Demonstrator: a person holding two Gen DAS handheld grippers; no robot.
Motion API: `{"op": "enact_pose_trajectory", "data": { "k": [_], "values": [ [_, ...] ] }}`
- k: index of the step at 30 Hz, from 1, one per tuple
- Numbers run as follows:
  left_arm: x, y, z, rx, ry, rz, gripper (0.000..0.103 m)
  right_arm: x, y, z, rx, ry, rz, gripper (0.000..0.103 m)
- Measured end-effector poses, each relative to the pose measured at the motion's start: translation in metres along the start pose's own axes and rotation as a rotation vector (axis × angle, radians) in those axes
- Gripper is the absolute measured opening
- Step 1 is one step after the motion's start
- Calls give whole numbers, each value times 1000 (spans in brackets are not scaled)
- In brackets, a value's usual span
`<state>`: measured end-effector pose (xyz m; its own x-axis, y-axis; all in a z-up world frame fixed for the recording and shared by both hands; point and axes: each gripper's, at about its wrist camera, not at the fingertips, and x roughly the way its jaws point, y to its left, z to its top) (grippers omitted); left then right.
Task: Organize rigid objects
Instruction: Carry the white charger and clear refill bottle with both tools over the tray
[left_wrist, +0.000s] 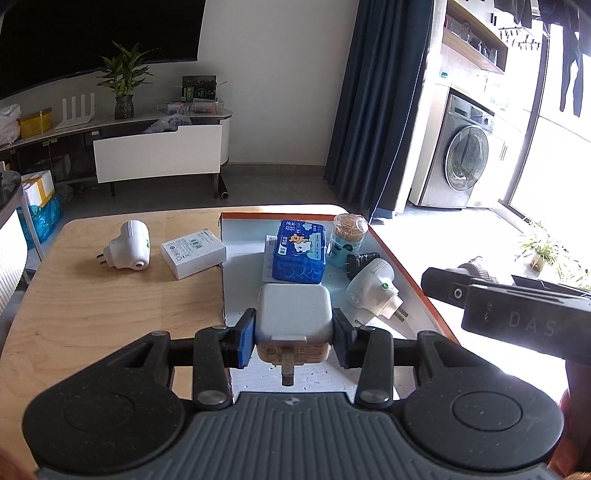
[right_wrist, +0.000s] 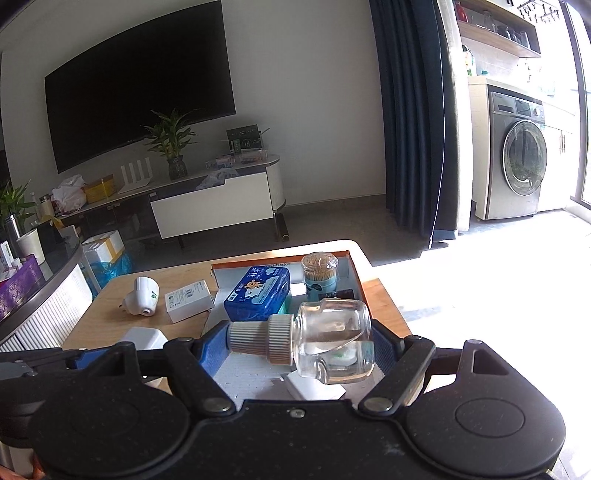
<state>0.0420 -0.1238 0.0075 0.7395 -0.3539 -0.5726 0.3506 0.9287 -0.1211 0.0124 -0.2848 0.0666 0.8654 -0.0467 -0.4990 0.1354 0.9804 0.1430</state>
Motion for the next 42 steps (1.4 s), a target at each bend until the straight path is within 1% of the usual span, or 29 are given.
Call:
{"op": "enact_pose_trajectory", "data": {
  "k": [13,35,42],
  "values": [
    [16,-13,4,18,39,-47,42,19,-15,13,-5,17,-18,92],
    [41,-12,18,19,73,-47,42,52,-10,31,-43,47,6,93],
    [50,-8,19,11,93,-50,42,73,-7,36,-68,69,7,93]
  ]
}}
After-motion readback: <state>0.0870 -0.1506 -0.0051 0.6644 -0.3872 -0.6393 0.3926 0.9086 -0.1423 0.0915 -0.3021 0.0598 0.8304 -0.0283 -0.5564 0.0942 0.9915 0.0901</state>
